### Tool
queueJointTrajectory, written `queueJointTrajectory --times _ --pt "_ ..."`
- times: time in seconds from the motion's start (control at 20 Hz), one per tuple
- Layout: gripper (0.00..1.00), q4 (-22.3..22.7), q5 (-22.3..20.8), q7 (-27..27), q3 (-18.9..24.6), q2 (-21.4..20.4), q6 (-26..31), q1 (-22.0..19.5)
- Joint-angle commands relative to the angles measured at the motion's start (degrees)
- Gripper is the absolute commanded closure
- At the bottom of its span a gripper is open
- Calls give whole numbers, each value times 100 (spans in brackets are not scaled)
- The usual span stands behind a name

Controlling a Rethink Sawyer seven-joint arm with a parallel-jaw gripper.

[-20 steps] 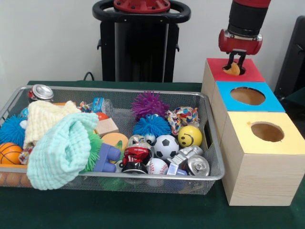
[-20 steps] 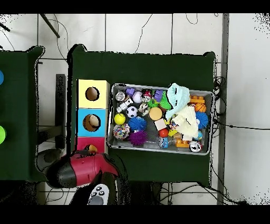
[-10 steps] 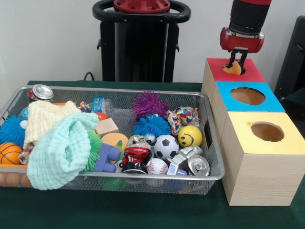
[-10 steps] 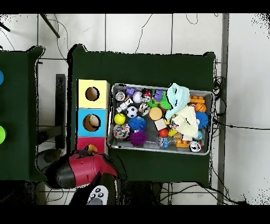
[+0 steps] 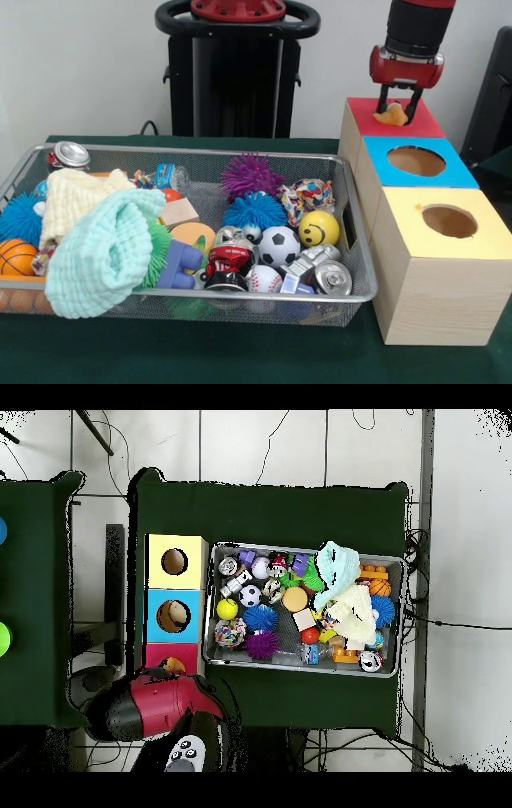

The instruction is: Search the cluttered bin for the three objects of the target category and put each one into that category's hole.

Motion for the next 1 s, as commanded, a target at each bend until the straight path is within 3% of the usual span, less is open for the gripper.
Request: queueJointTrajectory --times 0.05,0.85,0.9,1.0 --pt "0 -247 185 729 194 -167 356 -98" --pt "0 -265 112 686 159 -178 243 -98" --pt "100 -261 104 688 157 -179 202 -98" --pt "100 -230 127 704 177 -198 198 -118"
